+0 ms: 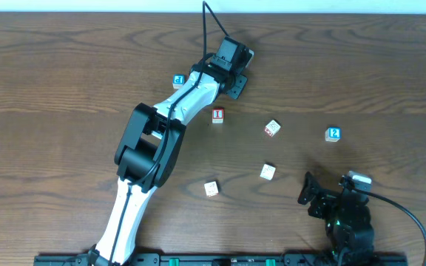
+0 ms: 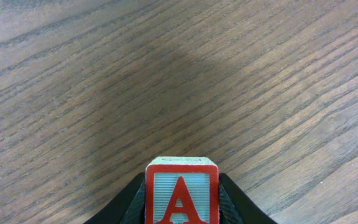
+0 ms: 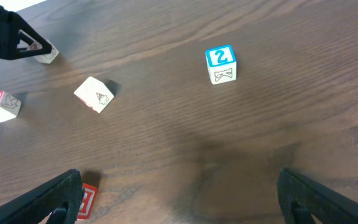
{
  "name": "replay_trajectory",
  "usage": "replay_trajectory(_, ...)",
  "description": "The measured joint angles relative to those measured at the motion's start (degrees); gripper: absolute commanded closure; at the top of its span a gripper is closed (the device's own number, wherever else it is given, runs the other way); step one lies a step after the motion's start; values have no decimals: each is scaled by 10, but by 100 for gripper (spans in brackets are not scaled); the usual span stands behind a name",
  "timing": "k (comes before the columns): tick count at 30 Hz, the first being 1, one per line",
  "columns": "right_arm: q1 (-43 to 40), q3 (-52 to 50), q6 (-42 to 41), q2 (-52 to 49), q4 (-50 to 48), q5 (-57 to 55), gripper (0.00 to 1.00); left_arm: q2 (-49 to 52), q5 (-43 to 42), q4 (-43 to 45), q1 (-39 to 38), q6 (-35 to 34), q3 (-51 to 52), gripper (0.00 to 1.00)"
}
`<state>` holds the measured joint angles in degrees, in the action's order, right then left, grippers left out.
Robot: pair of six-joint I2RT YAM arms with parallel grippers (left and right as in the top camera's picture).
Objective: Spell out Ai2
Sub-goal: 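Lift the 'A' block with the left gripper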
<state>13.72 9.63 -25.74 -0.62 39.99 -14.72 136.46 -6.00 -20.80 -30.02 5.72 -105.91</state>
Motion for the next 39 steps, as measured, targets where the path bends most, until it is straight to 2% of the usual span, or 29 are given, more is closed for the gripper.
replay_trajectory(13,0,0,0,0,0,0,1,0,0,-12,0,-10,-5,72)
replay_trajectory(23,0,0,0,0,0,0,1,1,61,-170,0,-12,-148,77)
replay_trajectory(25,0,0,0,0,0,0,1,1,71,-209,0,-14,-172,87)
replay_trajectory(28,0,0,0,0,0,0,1,1,80,-262,0,-29,-195,94)
replay_trajectory(34,0,0,0,0,0,0,1,1,75,-356,16,-99,-208,94)
replay_trajectory(39,0,0,0,0,0,0,1,1,47,-408,45,-130,-208,94)
